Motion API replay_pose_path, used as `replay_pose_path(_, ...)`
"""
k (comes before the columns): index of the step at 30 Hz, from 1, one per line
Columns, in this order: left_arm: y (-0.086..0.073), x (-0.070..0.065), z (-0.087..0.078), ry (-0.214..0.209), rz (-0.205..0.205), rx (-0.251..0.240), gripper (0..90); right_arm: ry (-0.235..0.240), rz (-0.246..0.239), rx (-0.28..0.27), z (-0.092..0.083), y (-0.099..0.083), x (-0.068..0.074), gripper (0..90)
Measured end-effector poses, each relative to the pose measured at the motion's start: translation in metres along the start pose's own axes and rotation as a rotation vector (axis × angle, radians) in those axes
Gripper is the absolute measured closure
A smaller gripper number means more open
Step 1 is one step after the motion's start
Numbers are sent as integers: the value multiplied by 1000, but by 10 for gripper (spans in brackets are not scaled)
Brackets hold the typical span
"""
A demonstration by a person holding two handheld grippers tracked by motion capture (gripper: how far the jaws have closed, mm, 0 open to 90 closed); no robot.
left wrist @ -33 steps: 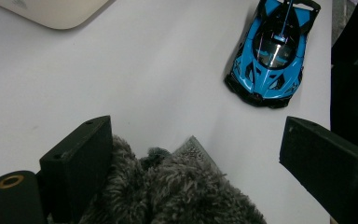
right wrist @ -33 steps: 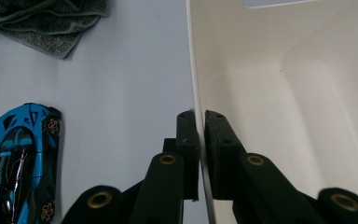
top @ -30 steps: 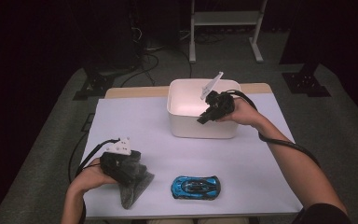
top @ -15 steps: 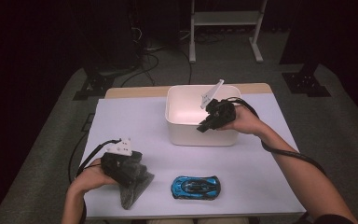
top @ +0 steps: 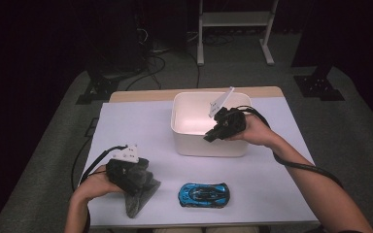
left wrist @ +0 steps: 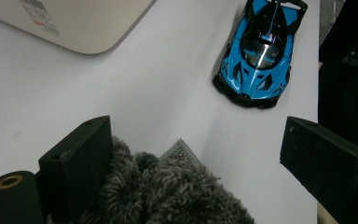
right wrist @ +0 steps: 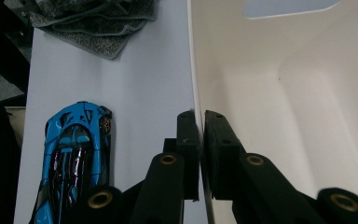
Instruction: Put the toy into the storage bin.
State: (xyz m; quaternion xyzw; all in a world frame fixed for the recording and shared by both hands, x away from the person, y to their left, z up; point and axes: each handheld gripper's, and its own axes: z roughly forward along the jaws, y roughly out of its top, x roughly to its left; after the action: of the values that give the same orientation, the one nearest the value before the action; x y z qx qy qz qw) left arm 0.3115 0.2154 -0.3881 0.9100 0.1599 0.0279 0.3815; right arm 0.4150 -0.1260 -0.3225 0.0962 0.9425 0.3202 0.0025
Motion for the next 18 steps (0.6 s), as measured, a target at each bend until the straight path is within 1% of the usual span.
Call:
replay_pose_path(9, 1, 0, 1, 0, 3, 2, 88, -4, 3, -8, 1, 0, 4, 838)
replay_pose_path(12, 0, 0, 1, -2, 1, 0, 89, -16, 4, -6, 1, 0, 6, 839)
replay_pose_path(15, 0, 1, 0, -1, -3, -3, 88, -14, 4, -4, 1, 1, 7, 843)
replay_pose_path(18, 1, 0, -1, 3, 2, -3, 88, -15, 3, -7, 1, 1, 9, 845)
